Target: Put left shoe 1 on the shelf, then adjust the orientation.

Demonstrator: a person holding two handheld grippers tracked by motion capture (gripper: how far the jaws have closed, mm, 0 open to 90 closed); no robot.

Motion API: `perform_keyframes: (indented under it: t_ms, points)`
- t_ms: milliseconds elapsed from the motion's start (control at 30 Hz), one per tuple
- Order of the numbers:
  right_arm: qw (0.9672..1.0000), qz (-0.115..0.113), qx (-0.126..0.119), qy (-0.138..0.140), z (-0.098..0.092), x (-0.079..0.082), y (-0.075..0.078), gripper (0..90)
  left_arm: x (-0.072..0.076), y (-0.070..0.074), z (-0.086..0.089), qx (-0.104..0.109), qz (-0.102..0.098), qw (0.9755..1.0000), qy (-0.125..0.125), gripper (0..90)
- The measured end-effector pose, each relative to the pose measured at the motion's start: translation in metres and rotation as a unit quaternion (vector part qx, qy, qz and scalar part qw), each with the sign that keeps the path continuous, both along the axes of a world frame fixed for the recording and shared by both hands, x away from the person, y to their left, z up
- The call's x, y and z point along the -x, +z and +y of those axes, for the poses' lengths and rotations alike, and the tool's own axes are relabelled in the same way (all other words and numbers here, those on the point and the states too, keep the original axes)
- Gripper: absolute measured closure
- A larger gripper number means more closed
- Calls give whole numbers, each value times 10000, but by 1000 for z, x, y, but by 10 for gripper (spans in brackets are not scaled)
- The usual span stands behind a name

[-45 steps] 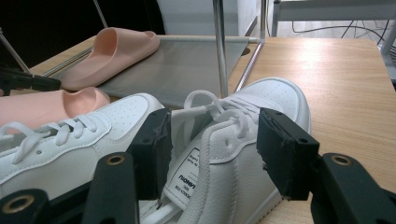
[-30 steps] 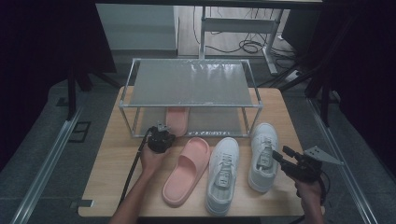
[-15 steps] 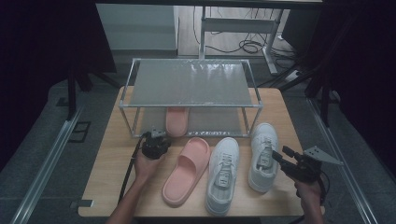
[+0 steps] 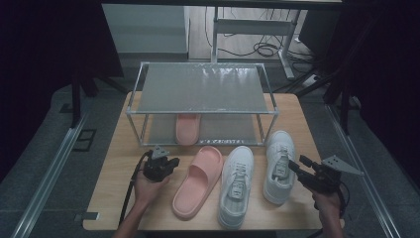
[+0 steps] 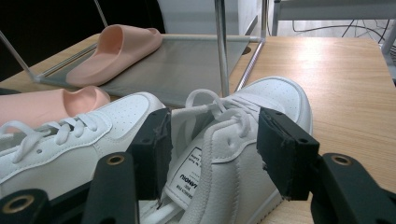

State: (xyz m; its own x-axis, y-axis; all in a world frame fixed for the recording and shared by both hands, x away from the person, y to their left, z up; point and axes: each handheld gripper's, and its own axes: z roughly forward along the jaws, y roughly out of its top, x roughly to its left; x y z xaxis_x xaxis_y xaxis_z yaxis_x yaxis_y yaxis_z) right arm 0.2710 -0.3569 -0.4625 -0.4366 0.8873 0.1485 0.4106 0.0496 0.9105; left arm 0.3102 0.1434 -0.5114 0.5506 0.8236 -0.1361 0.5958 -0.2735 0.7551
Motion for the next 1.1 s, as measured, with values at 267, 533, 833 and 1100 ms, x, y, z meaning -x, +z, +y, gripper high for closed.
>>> perform_keyframes:
  t_ms: [267, 533, 833, 1100]
  points:
    - [10000, -7, -3, -4, 0, 0, 0, 459, 13, 3, 0, 62, -58, 9999, -82, 885]
    - [10000, 11, 15, 5, 1, 0, -1, 459, 20, 2, 1, 117, -47, 9998, -123, 887]
    - [10000, 5, 19, 13, 1, 0, 0, 459, 29, 8, -3, 246, -50, 9993, -289, 894]
    - [10000, 6, 32, 24, 2, 0, 0, 459, 34, 12, -16, 270, -39, 9983, -506, 900]
